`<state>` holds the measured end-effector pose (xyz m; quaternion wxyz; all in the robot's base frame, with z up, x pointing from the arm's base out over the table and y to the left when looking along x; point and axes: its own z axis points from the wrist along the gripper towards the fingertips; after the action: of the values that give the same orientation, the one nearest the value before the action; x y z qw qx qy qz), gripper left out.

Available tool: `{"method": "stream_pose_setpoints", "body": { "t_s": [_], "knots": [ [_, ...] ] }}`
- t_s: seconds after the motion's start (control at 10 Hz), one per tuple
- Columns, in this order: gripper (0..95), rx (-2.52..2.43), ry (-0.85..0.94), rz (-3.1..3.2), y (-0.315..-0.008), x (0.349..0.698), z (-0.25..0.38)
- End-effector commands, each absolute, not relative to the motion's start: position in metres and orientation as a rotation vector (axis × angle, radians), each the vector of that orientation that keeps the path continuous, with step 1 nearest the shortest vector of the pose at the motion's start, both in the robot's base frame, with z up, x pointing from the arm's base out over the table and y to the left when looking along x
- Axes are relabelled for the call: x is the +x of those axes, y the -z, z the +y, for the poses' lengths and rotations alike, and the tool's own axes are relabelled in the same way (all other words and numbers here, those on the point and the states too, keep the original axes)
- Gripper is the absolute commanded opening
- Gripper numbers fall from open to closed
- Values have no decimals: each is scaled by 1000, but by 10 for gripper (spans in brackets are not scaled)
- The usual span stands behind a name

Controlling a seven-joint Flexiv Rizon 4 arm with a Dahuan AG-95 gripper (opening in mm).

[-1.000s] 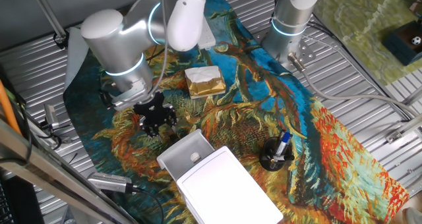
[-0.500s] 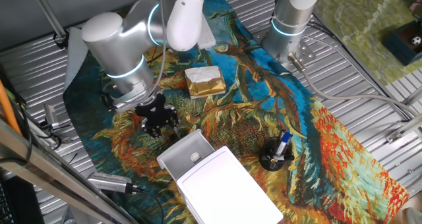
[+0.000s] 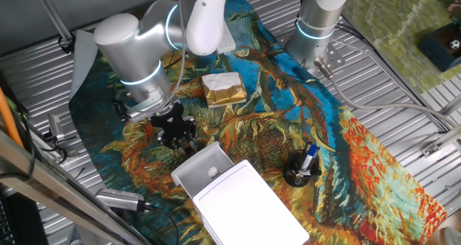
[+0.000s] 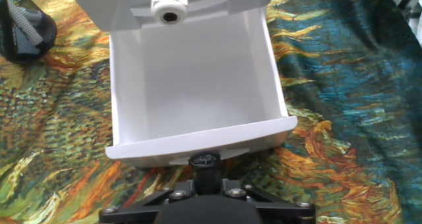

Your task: Grasp the handle and close the drawer

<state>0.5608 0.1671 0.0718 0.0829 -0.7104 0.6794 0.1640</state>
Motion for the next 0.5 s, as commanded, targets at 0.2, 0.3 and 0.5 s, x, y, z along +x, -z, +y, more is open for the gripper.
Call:
{"method": "stream_pose_setpoints", "body": {
  "t_s": [0.2,0.3,0.5],
  "knots": [
    [190,-2128,-470,2038,-79,559,169],
    [190,-2128,-471,2030,-80,559,169],
    [380,-2125,-472,2030,-80,559,169]
  ]
}}
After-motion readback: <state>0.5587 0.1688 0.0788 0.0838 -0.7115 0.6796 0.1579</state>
